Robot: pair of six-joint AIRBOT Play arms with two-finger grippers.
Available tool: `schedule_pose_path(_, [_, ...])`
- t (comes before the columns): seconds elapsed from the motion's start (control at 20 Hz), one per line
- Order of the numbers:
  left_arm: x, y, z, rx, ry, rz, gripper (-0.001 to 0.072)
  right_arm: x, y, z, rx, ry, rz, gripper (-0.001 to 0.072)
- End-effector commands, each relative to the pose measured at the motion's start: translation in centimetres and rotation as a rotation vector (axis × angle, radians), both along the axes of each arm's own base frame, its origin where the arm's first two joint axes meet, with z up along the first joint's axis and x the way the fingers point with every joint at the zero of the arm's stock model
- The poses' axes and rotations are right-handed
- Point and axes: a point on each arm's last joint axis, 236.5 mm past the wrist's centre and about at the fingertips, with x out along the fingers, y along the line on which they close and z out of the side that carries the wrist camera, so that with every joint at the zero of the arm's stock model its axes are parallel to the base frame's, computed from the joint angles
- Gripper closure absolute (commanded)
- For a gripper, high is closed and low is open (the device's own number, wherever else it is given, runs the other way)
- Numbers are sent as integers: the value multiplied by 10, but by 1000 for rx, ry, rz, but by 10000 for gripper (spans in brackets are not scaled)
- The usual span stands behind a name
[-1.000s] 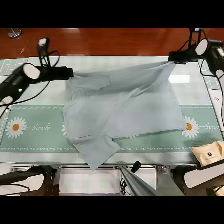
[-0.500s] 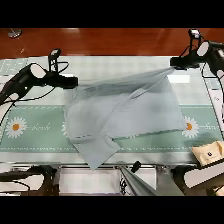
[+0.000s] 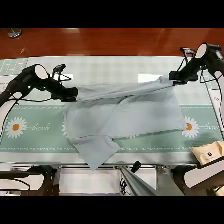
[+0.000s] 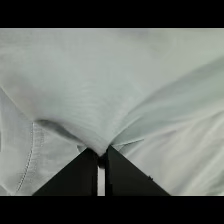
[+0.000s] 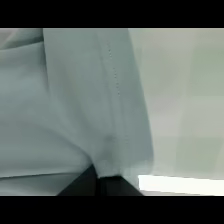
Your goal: Fold the shirts.
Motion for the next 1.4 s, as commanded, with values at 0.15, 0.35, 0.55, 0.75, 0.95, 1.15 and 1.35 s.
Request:
schedule_pose_path(0.15, [-24, 19, 8, 59, 92, -17, 270, -10, -16, 18, -22, 3, 50, 387])
schedule_pose_path(0.35, [-36, 38, 49, 86, 26, -3, 265, -39, -62, 62, -35, -8, -44, 250])
schedule_pose_path(0.55, [-96, 49, 46, 83, 57, 49, 97, -89, -88, 61, 87, 31, -177, 206])
schedule_pose_path(0.75, [-158, 28, 28, -38, 111, 110, 97, -112, -83, 42, 198, 15, -235, 206])
schedule_pose_path(0.95, [-200, 8, 6, -128, 182, 148, 97, -108, -71, 39, 249, -5, -227, 206])
schedule_pose_path(1.15, [-222, -28, -1, -298, 242, 130, 97, -103, -71, 39, 252, -27, -228, 207])
schedule_pose_path(1.35, [-226, -26, -14, -291, 253, 161, 98, -102, -72, 39, 251, -28, -225, 207])
